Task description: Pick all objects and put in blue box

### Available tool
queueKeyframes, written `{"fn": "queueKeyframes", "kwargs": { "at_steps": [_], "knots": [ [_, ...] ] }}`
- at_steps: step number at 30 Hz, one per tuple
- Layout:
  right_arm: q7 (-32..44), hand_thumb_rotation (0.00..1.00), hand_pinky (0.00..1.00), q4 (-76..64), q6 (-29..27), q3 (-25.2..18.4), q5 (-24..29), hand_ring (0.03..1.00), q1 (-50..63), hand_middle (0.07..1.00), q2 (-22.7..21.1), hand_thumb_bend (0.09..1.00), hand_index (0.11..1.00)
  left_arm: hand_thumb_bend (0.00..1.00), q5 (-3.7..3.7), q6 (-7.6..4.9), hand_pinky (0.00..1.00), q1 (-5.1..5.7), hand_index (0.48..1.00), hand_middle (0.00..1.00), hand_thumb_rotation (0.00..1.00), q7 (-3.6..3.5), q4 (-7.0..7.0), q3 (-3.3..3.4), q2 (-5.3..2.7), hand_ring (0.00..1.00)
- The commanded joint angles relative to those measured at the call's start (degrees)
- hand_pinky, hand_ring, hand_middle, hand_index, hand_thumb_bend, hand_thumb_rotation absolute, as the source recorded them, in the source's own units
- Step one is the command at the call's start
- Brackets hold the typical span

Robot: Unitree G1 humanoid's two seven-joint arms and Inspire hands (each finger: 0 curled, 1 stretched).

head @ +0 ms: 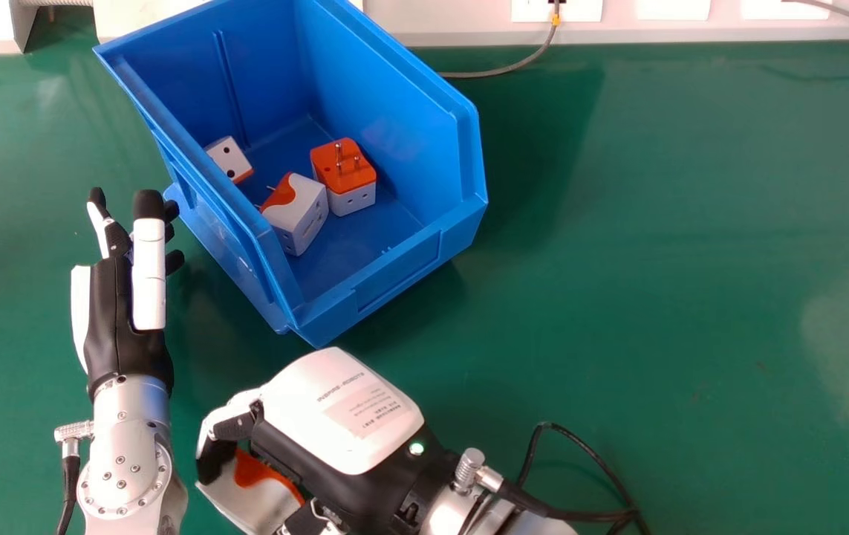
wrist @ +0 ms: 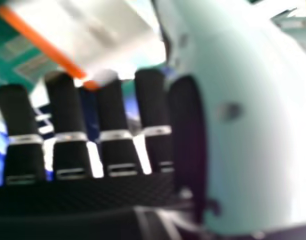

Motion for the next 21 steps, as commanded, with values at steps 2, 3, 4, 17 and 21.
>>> {"fn": "queueKeyframes", "kwargs": {
  "at_steps": [2, 3, 4, 17, 21],
  "knots": [
    [0.24, 0.01, 0.67, -1.01, 0.38, 0.07, 0.37, 0.812, 0.2, 0.831, -0.16, 0.737, 0.708, 0.96, -0.02, -0.86, 0.85, -0.43, 0.94, 0.86, 1.0, -0.54, -0.65, 0.19, 0.64, 0.9],
    [0.37, 0.01, 0.69, -1.1, 0.52, 0.13, 0.37, 0.825, 0.2, 0.842, -0.18, 0.754, 0.727, 0.97, 0.0, -0.83, 0.85, -0.41, 0.94, 0.86, 1.0, -0.52, -0.69, 0.21, 0.64, 0.9],
    [0.51, 0.0, 0.69, -1.17, 0.67, 0.19, 0.36, 0.829, 0.18, 0.846, -0.2, 0.761, 0.734, 0.97, 0.02, -0.8, 0.85, -0.4, 0.94, 0.86, 1.0, -0.5, -0.72, 0.23, 0.63, 0.9],
    [1.29, 0.0, 0.71, -1.44, 2.07, 1.2, -0.73, 0.847, -0.01, 0.861, -0.52, 0.786, 0.766, 0.97, 0.21, -0.42, 0.86, -0.42, 0.94, 0.86, 1.0, -0.51, -0.95, 0.49, 0.59, 0.9],
    [1.59, 0.0, 0.7, -1.26, 2.38, 1.51, -1.12, 0.849, -0.06, 0.863, -0.44, 0.792, 0.768, 0.97, 0.3, -0.33, 0.86, -0.37, 0.94, 0.86, 1.0, -0.4, -1.09, 0.47, 0.6, 0.9]
  ]
}}
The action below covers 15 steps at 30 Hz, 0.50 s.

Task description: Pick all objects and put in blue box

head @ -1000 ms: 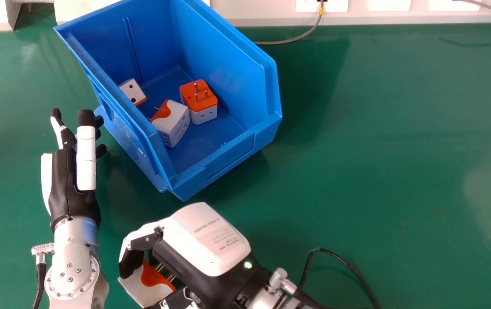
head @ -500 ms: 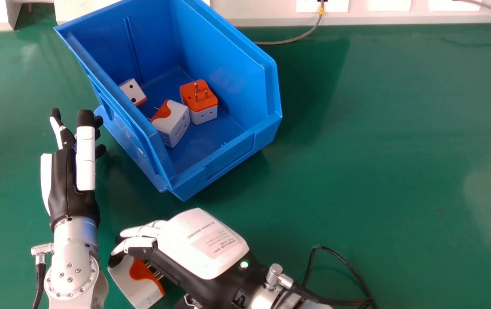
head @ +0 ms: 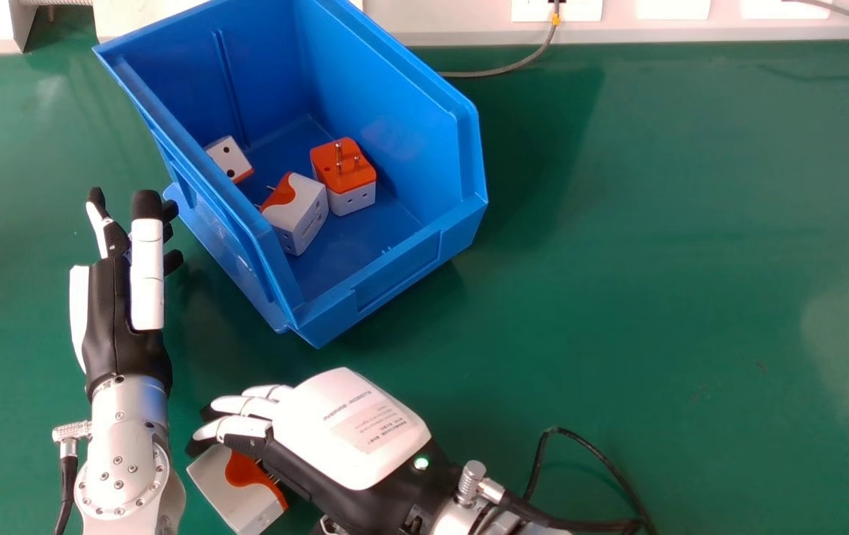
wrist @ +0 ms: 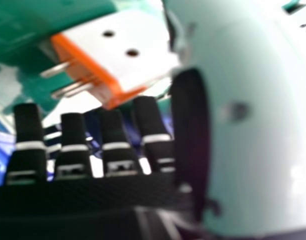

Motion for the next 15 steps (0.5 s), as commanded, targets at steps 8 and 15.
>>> {"fn": "queueKeyframes", "kwargs": {
  "at_steps": [8, 15],
  "knots": [
    [0.53, 0.0, 0.69, 1.34, 1.2, 1.92, -0.88, 0.85, -1.32, 0.866, 0.86, 0.797, 0.768, 0.96, 0.38, -0.22, 0.86, -0.39, 0.94, 0.86, 1.0, 0.35, -1.11, 0.01, 0.63, 0.9],
    [1.95, 0.0, 0.69, 3.54, 5.22, 6.86, -6.62, 0.854, -2.47, 0.863, 1.34, 0.678, 0.778, 0.96, 0.36, -0.09, 0.86, -0.19, 0.94, 0.86, 1.0, 0.41, -1.48, 0.0, 0.56, 0.9]
  ]
}}
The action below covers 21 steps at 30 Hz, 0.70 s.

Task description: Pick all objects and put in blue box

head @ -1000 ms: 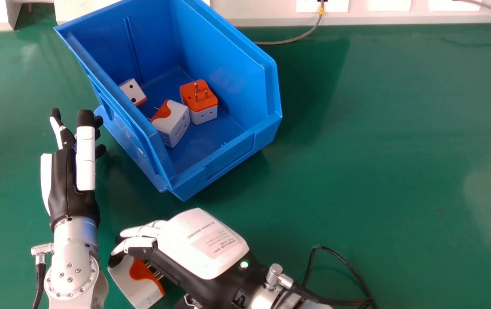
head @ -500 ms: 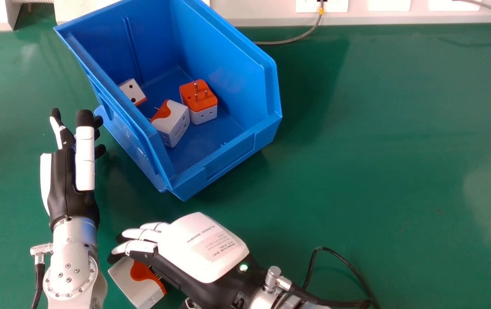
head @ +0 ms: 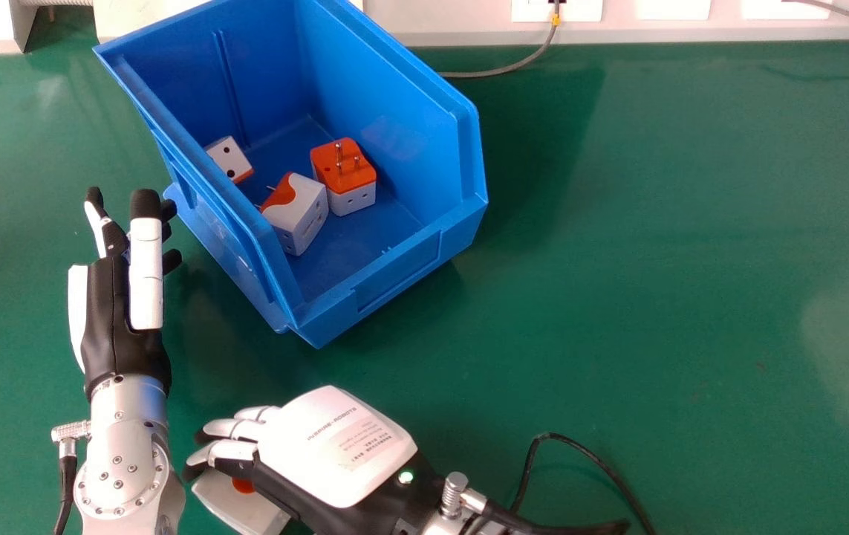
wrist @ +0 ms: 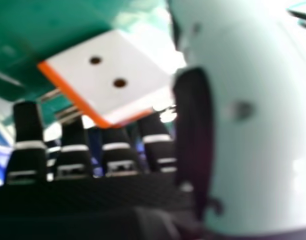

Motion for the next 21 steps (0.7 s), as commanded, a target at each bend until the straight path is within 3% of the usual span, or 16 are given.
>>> {"fn": "queueKeyframes", "kwargs": {
  "at_steps": [1, 7, 21],
  "knots": [
    [1.76, 0.0, 0.69, 1.88, 2.15, 2.7, -3.44, 0.855, -0.03, 0.863, -0.15, 0.668, 0.779, 0.96, 0.35, -0.15, 0.86, -0.2, 0.94, 0.86, 1.0, 0.2, -1.27, 0.01, 0.56, 0.9],
    [2.67, 0.0, 0.71, 3.95, 5.03, 5.88, -6.3, 0.87, -0.89, 0.885, 0.23, 0.64, 0.811, 0.96, 0.42, -0.16, 0.86, -0.06, 0.94, 0.86, 1.0, 0.31, -1.54, -0.08, 0.5, 0.9],
    [-4.56, 0.03, 0.7, 10.24, 2.65, 7.17, -3.81, 0.867, -0.65, 0.901, 1.5, 0.626, 0.827, 0.96, 0.43, 0.23, 0.85, 0.32, 0.94, 0.86, 1.0, 0.37, -2.45, -0.1, 0.4, 0.9]
  ]
}}
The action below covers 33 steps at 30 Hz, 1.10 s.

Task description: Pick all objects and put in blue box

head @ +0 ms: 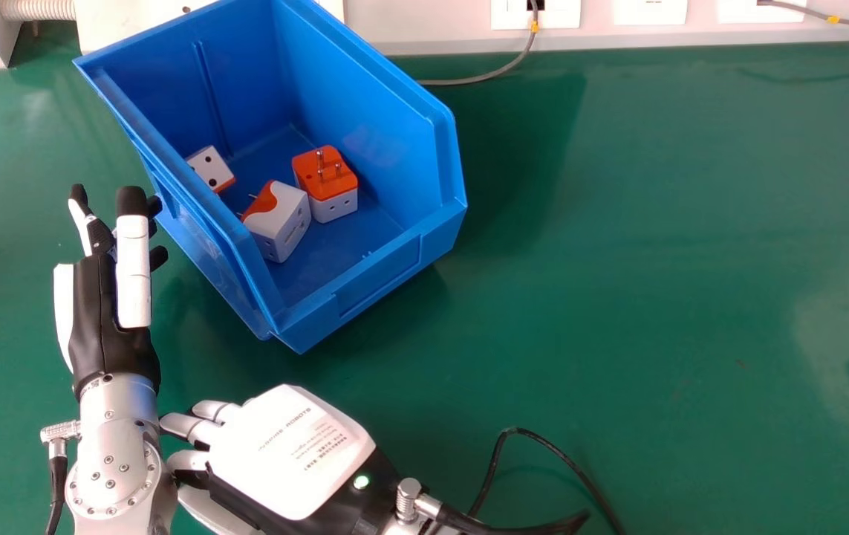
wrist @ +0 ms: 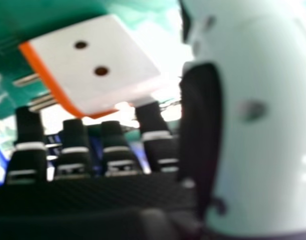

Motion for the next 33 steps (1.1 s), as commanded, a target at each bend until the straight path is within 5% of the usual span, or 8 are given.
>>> {"fn": "queueKeyframes", "kwargs": {
  "at_steps": [1, 13, 33],
  "knots": [
    [-0.55, 0.03, 0.7, 5.88, -0.34, 2.65, -1.17, 0.867, 1.99, 0.901, -0.67, 0.626, 0.827, 0.96, 0.39, -0.17, 0.85, 0.0, 0.94, 0.86, 1.0, -0.16, -1.31, -0.42, 0.05, 0.9],
    [-11.79, 0.04, 0.61, 13.34, -4.09, 1.69, 2.39, 0.739, 1.87, 0.764, 1.57, 0.586, 0.691, 0.96, 0.39, -0.16, 0.85, -0.04, 0.94, 0.86, 1.0, -0.15, -1.18, -0.46, 0.15, 0.9],
    [-12.21, 0.0, 0.47, 14.27, -5.75, 0.24, 4.83, 0.559, 1.62, 0.541, 1.65, 0.533, 0.505, 0.96, 0.07, -0.05, 0.85, -0.24, 0.939, 0.86, 1.0, -0.42, -0.92, -0.25, 0.25, 0.9]
  ]
}}
